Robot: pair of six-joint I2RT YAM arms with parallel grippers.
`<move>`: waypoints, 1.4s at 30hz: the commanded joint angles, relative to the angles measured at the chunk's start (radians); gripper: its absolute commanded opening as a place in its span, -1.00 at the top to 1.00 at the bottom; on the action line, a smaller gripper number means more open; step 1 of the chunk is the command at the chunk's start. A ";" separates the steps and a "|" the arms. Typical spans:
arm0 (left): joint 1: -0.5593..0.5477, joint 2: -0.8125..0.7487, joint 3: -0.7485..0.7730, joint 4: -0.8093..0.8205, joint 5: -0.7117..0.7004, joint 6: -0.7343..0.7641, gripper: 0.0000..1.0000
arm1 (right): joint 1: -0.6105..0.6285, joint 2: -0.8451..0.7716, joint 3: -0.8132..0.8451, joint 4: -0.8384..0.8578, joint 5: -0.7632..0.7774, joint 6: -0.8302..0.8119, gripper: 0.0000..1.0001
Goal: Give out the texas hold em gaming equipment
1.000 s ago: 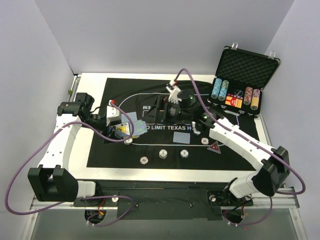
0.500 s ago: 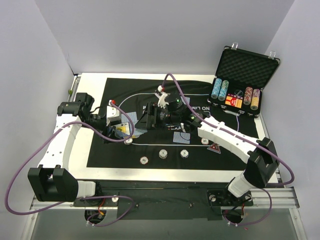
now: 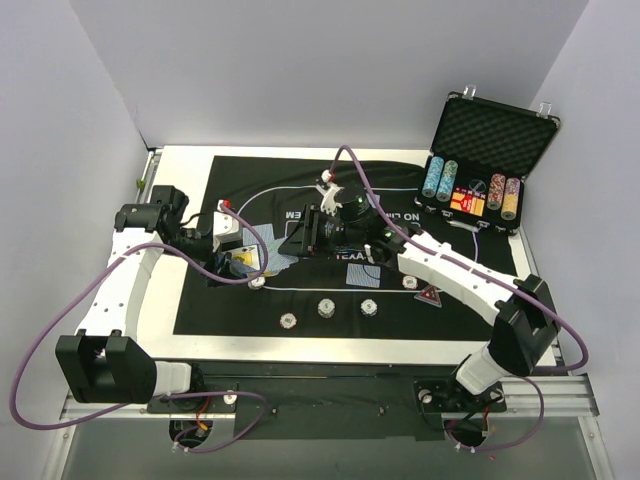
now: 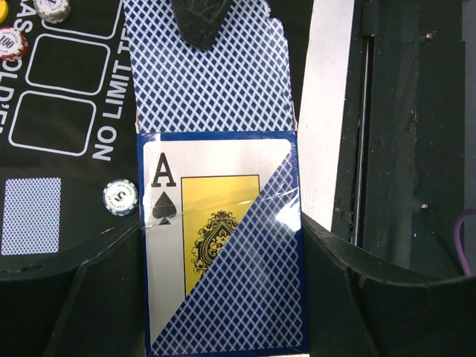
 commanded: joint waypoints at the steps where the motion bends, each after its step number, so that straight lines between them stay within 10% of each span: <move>1: 0.007 -0.005 0.043 -0.164 0.078 0.014 1.00 | -0.023 -0.055 -0.024 0.033 -0.009 0.010 0.35; 18: 0.012 -0.005 0.037 -0.161 0.078 0.014 1.00 | -0.069 -0.118 -0.070 0.036 -0.021 0.025 0.56; 27: 0.018 -0.001 0.029 -0.158 0.080 0.015 1.00 | -0.095 -0.160 -0.055 0.046 -0.043 0.051 1.00; 42: 0.025 -0.001 0.025 -0.164 0.085 0.026 1.00 | -0.178 -0.164 -0.013 0.167 -0.110 0.160 1.00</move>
